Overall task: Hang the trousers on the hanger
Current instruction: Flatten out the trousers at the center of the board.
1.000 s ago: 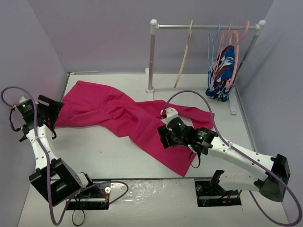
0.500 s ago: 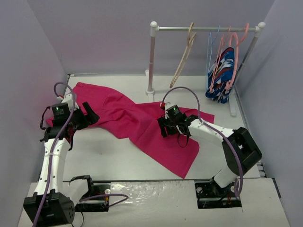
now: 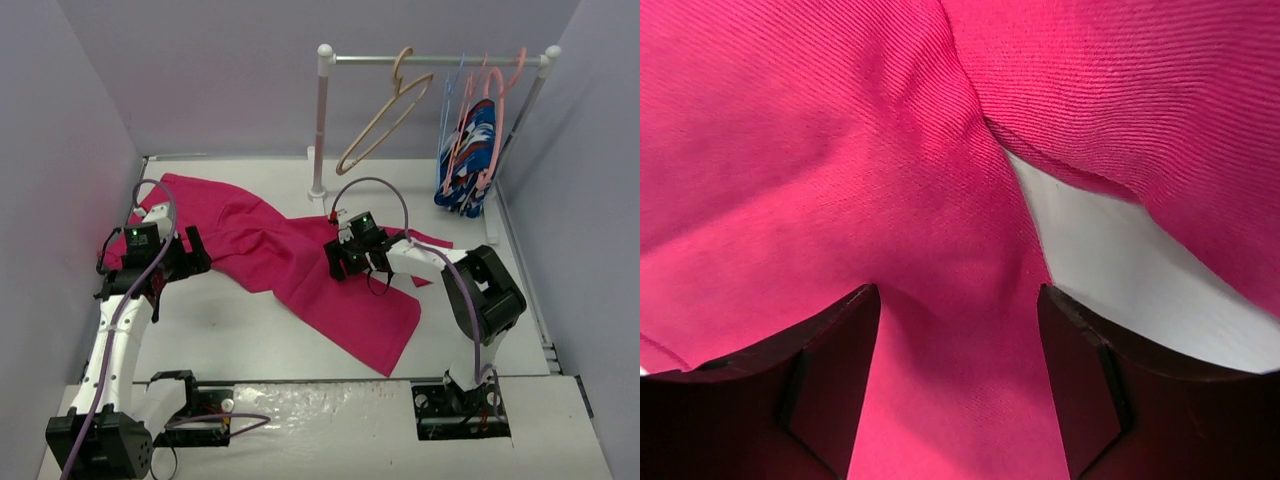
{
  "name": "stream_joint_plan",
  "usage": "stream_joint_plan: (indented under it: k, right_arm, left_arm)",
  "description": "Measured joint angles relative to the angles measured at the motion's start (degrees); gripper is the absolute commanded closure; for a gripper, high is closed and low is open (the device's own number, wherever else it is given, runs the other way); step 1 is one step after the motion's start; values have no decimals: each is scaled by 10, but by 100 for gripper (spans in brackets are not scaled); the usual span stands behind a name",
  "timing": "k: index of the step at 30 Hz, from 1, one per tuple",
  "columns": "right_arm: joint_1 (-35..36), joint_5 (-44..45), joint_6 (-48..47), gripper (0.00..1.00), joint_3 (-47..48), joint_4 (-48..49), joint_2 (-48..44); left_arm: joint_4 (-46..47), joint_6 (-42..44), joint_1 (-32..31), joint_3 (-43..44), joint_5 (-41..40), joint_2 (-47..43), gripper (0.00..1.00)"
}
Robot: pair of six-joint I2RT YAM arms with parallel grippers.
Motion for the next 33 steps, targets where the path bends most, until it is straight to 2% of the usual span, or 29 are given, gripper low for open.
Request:
stream_joint_plan:
  k: [2,5,7,12,15,20,25,29,31,33]
  right_arm:
    - [-2,-8,-5,60,6,6,13]
    - [-3,-16,-8,92,19,20,31]
    - [-2,-14,-10,100,21,24,35]
    - [22,65,-27,100,28,-10,15]
    - [52,190,-54,100,60,-58,-35]
    - [170,408,-133,100,105,-77,-173]
    - [332,484,-132,100,89,-133,-309]
    - [441,492,-28,81,48,-242,-360]
    - [492,477,49,75,27,-284,-362]
    - [524,452,113,57,13,-315,-362]
  left_arm:
    - [-3,1,0,0,-6,2,21]
    - [-8,3,0,0,-12,5,21]
    - [-11,4,0,0,-16,5,21]
    - [-15,5,0,0,-28,7,21]
    - [-18,5,0,0,-36,8,21]
    - [-20,2,6,1,-47,6,21]
    - [-28,-13,14,9,-69,-16,21]
    - [-42,-26,16,32,-94,-56,21]
    - [-46,-33,16,42,-108,-81,21]
    - [-50,-40,16,46,-119,-105,21]
